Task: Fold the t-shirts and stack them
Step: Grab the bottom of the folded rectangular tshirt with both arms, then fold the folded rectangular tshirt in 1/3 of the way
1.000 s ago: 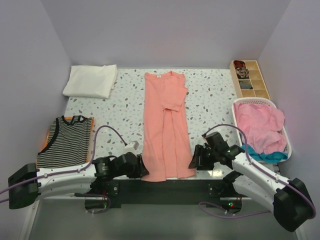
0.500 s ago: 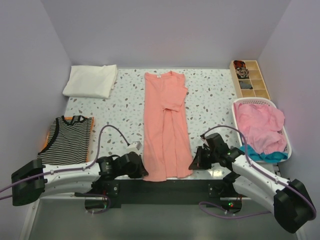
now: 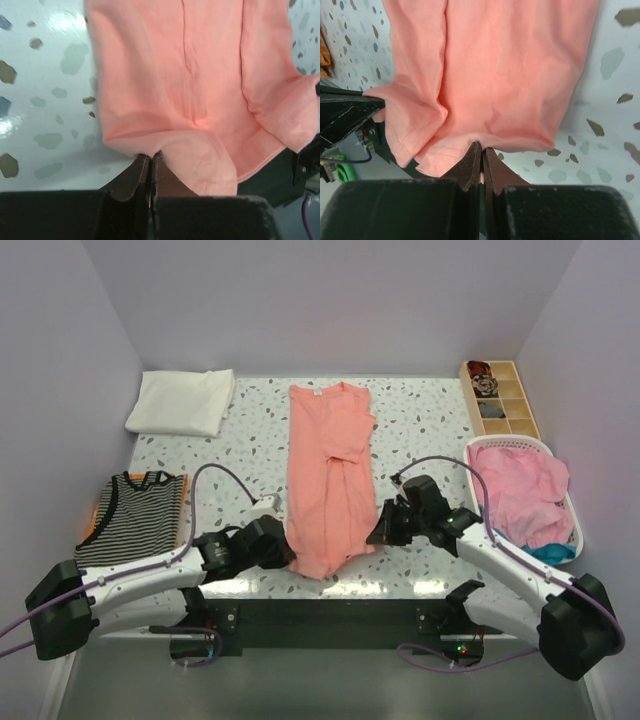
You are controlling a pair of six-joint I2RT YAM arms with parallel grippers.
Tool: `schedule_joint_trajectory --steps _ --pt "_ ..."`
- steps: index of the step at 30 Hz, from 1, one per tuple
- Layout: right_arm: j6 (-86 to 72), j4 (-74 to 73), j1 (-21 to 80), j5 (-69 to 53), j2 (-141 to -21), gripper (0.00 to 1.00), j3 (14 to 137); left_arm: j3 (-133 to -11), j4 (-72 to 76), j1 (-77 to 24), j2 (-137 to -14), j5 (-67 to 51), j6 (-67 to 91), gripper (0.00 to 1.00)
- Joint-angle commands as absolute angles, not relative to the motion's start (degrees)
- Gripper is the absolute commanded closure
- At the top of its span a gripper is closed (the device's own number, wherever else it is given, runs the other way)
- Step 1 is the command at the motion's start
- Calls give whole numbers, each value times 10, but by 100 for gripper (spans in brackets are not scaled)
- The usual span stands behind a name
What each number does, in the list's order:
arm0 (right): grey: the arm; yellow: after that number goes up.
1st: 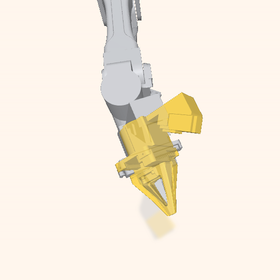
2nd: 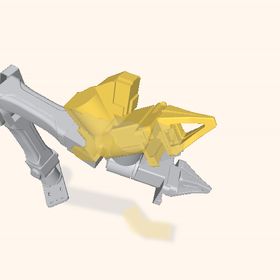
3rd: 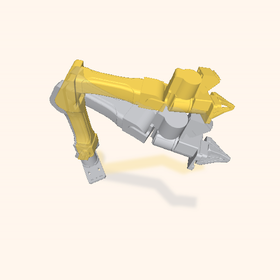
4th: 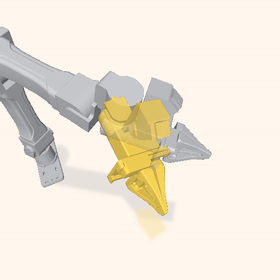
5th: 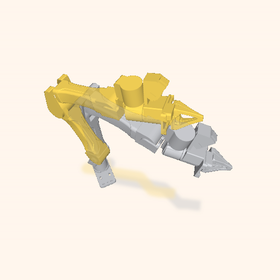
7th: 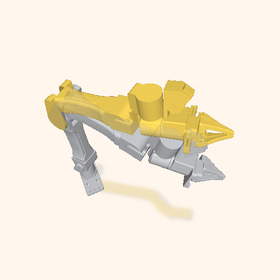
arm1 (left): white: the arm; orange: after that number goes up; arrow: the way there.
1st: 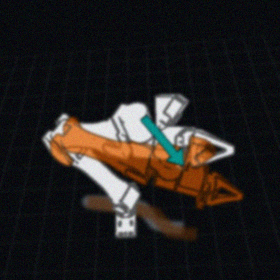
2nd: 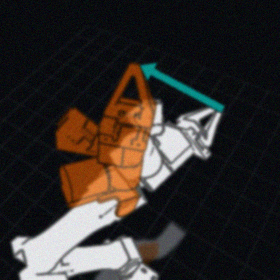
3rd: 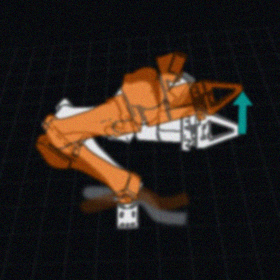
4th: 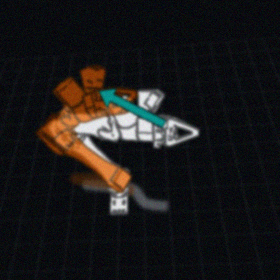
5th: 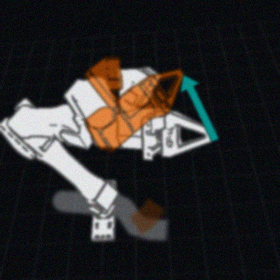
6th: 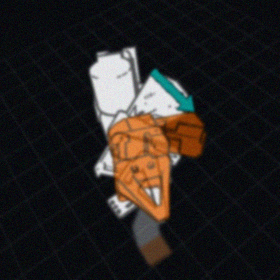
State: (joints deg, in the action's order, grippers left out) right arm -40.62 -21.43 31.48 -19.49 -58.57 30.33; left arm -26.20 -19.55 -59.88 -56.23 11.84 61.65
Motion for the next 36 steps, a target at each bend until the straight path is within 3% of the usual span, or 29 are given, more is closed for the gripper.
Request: schedule_joint_trajectory --steps 1,17,36 --pt "-356 -210 316 -124 -621 100 372 -307 -189 -547 -584 141 546 100" --pt "-287 -201 287 -73 -798 100 532 -443 -82 -351 -764 47 368 100" --pt "-247 -151 230 -69 -976 100 649 -537 -9 -277 -939 -14 314 100"
